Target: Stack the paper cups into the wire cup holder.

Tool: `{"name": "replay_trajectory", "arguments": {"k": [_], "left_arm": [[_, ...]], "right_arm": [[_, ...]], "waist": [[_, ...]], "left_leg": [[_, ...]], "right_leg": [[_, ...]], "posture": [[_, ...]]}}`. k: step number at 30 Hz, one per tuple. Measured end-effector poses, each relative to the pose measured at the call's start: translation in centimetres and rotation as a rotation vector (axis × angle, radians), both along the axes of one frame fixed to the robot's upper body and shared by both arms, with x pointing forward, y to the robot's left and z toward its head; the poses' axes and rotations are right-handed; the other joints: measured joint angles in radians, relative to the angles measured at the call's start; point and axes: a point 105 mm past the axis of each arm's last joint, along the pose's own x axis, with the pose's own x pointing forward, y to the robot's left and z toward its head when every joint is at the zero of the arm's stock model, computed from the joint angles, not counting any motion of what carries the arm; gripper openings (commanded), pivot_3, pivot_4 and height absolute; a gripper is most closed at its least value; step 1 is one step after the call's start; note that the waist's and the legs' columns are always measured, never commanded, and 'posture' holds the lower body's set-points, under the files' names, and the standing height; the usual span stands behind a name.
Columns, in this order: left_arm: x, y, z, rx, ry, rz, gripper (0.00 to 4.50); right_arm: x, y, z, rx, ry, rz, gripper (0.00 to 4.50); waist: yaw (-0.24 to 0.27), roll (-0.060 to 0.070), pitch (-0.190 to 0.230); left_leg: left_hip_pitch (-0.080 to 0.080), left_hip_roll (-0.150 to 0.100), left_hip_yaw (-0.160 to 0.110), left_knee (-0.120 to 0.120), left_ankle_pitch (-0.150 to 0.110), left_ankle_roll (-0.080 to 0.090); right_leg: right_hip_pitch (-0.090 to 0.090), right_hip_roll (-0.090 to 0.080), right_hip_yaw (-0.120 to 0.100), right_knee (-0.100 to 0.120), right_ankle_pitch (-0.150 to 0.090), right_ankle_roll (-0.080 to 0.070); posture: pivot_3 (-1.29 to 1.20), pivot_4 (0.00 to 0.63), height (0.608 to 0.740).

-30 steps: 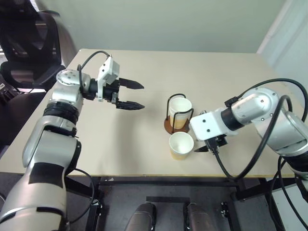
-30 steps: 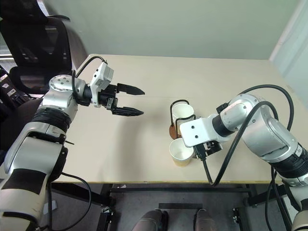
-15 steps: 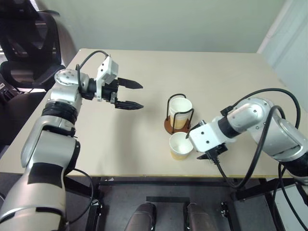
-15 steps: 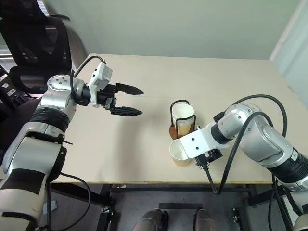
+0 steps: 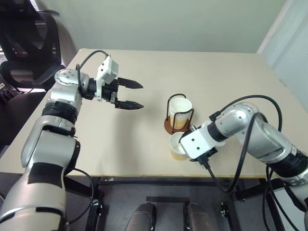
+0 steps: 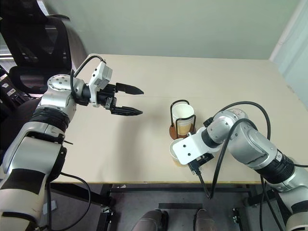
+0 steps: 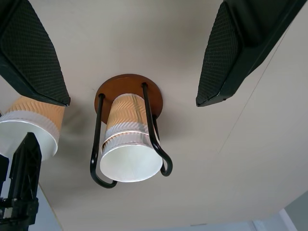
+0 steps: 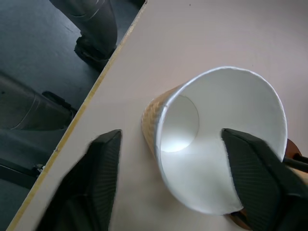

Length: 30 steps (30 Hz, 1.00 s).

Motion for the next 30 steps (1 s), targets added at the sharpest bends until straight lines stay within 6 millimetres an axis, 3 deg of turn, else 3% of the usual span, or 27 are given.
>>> {"name": "replay_trajectory", "arguments": {"k": [6,7,15,30], "left_arm": [[0.0,0.0,0.0,-0.001,-0.001,-0.001,4.50],[0.0,0.0,0.0,-0.002,-0.001,-0.001,4.50],[-0.1,-0.2,0.1,-0.006,0.004,-0.011,4.50],[-1.4,-0.6,-0.2,0.036,0.036,-0.090,4.50]], "right_arm": [[-0.1,-0.2,-0.2,-0.023,0.010,0.015,0.16],[-0.1,-0.2,-0.2,-0.026,0.011,0.018,0.07],[-0.2,-1.4,-0.2,-0.065,0.033,0.004,0.07],[-0.1,-7.7,4.0,-0.096,-0.007,-0.183,0.07]], "waist": [[0.000,0.000,0.000],[0.000,0.000,0.000],[0.001,0.000,0.000],[0.003,0.000,0.000]], "left_leg": [[0.000,0.000,0.000,0.000,0.000,0.000],[0.000,0.000,0.000,0.000,0.000,0.000],[0.000,0.000,0.000,0.000,0.000,-0.001],[0.000,0.000,0.000,-0.001,0.002,-0.006]], "right_leg": [[0.000,0.000,0.000,0.000,0.000,0.000],[0.000,0.000,0.000,0.000,0.000,0.000],[0.000,0.000,0.000,0.000,0.000,0.000],[0.000,0.000,0.001,-0.001,0.000,0.000]], "posture": [[0.00,0.150,0.740],[0.00,0.150,0.740],[0.00,0.150,0.740],[0.00,0.150,0.740]]}}
